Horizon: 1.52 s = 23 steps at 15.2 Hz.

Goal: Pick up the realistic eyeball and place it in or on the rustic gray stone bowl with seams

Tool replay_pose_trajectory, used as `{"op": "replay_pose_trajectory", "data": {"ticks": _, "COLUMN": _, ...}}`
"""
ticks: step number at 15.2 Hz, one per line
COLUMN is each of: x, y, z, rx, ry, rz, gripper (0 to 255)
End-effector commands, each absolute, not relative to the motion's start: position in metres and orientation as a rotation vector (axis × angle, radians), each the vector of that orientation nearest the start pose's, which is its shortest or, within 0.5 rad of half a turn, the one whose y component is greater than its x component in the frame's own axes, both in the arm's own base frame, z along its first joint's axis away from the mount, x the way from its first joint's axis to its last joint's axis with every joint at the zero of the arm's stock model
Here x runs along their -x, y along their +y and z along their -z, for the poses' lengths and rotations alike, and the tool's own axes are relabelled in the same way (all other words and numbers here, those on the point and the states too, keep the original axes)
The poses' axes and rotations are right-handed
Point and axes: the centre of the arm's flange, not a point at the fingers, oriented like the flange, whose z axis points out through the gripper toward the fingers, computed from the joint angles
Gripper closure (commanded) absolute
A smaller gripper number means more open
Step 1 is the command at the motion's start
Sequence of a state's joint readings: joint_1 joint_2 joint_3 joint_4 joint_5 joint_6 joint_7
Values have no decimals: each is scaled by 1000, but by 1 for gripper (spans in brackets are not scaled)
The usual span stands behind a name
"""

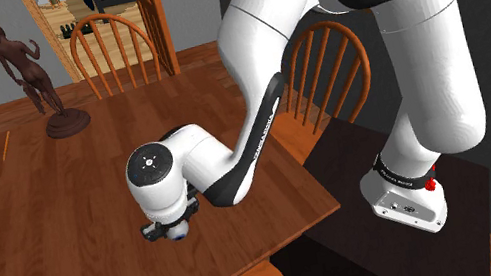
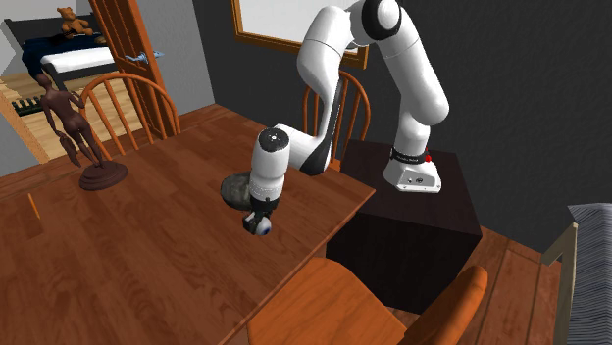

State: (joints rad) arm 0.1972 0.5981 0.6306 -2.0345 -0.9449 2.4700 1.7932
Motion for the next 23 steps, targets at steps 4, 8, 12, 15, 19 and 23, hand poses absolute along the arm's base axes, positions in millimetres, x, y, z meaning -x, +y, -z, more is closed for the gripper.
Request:
{"op": "replay_pose_trajectory", "data": {"ticks": 4, "x": -402, "y": 435, "z": -196, "rx": 3093, "ry": 466, "rz": 383, "gripper": 255}}
{"op": "replay_pose_trajectory", "data": {"ticks": 8, "x": -402, "y": 435, "z": -196, "rx": 3093, "ry": 466, "rz": 383, "gripper": 255}}
{"op": "replay_pose_trajectory", "data": {"ticks": 12, "x": -402, "y": 435, "z": -218, "rx": 3093, "ry": 466, "rz": 383, "gripper": 255}}
{"op": "replay_pose_trajectory", "data": {"ticks": 15, "x": -402, "y": 435, "z": -233, "rx": 3093, "ry": 466, "rz": 383, "gripper": 255}}
{"op": "replay_pose_trajectory", "data": {"ticks": 19, "x": -402, "y": 435, "z": -255, "rx": 3093, "ry": 466, "rz": 383, "gripper": 255}}
{"op": "replay_pose_trajectory", "data": {"ticks": 23, "x": -402, "y": 435, "z": -276, "rx": 3093, "ry": 466, "rz": 383, "gripper": 255}}
